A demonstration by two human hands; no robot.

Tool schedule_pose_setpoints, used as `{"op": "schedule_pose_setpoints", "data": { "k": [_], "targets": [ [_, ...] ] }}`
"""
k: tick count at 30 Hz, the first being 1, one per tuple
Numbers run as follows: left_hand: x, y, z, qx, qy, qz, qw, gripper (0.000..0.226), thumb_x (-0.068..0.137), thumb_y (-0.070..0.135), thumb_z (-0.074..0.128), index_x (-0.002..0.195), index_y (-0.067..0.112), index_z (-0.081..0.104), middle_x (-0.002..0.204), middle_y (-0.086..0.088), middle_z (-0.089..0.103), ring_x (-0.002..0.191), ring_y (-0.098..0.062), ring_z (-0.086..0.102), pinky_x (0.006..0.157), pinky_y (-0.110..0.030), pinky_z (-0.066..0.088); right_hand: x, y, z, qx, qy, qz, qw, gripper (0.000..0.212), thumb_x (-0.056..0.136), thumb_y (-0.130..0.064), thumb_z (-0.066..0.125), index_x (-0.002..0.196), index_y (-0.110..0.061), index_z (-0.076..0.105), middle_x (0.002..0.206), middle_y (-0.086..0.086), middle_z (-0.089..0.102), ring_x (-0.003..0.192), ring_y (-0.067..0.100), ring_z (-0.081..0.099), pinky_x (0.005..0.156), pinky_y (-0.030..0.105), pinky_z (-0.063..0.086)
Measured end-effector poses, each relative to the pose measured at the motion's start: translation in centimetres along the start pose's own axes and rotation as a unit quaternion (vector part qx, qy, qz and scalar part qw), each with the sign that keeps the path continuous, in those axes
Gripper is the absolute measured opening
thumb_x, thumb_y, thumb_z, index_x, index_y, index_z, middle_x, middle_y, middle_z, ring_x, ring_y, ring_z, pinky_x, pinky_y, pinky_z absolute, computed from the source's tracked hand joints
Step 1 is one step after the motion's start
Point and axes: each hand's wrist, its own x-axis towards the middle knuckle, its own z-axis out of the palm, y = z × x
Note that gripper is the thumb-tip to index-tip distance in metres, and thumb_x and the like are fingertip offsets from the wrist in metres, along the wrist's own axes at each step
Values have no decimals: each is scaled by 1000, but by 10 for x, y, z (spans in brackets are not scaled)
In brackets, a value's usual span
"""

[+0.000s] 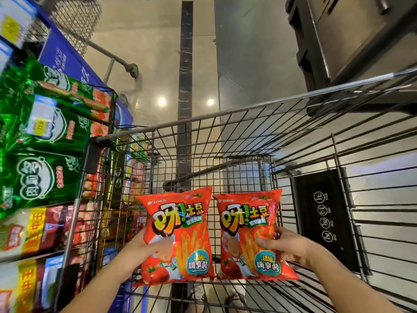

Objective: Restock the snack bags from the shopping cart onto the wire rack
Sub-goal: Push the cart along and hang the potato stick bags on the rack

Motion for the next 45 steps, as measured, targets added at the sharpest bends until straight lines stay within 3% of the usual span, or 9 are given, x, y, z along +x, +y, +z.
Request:
{"op": "schedule_pose_setpoints", "data": {
  "k": [7,12,22,25,30,33,37,41,45],
  "targets": [
    [-3,6,4,6,-8,3,1000,89,52,55,97,131,37,60,116,2,78,105,-23,76,99,-51,56,6,-7,10,-41,65,-29,997,73,54,-51,95,113,-33,56,109,0,75,99,22,74,93,43,59],
    [-10,14,6,-3,5,14,1000,93,48,52,96,131,32,61,112,1,79,100,-23,77,92,-45,59,2,3,16,22,71,-49,996,102,43,-49,104,130,-27,56,111,9,77,95,34,77,87,53,61],
    [-73,65,4,9,49,54,997,100,33,61,100,121,32,63,101,7,81,95,-17,77,79,-32,58,-107,-36,19,84,44,-150,984,57,77,-20,86,128,-15,62,111,15,77,101,37,75,100,58,54],
    [-105,91,5,16,61,97,993,74,52,53,97,116,41,63,100,10,79,95,-19,73,87,-40,59,-151,-50,20,111,56,-198,972,70,67,-28,95,127,-15,62,110,14,77,101,36,75,99,56,55],
    [-167,135,9,28,98,169,980,53,70,24,89,117,21,65,86,3,79,78,-16,74,70,-30,54,-218,-62,22,134,50,-263,954,108,36,-44,104,131,-15,60,119,19,74,108,41,71,103,59,51],
    [-202,153,7,33,126,195,972,35,89,2,75,105,29,59,75,8,78,62,-8,72,57,-26,52,-256,-68,27,119,57,-303,944,113,34,-45,104,132,-14,58,119,19,74,108,41,72,99,58,54],
    [-238,167,-3,0,136,222,965,74,56,25,83,126,32,59,118,-25,71,92,-41,70,86,-47,56,-298,-75,35,126,61,-355,925,110,37,-44,104,132,-12,57,118,19,74,105,40,73,91,52,59],
    [-233,166,-32,7,143,264,954,94,58,45,89,144,39,50,119,-2,76,104,-27,74,100,-55,56,-323,-86,42,146,59,-401,903,56,84,-18,81,133,-4,57,118,22,73,97,36,76,74,40,64],
    [-250,170,-37,-13,122,286,950,107,63,33,86,155,46,34,136,4,65,116,-22,66,100,-43,54,-336,-100,51,133,63,-413,899,47,88,-14,72,133,-9,57,118,20,74,101,36,75,76,40,64]
  ]
}}
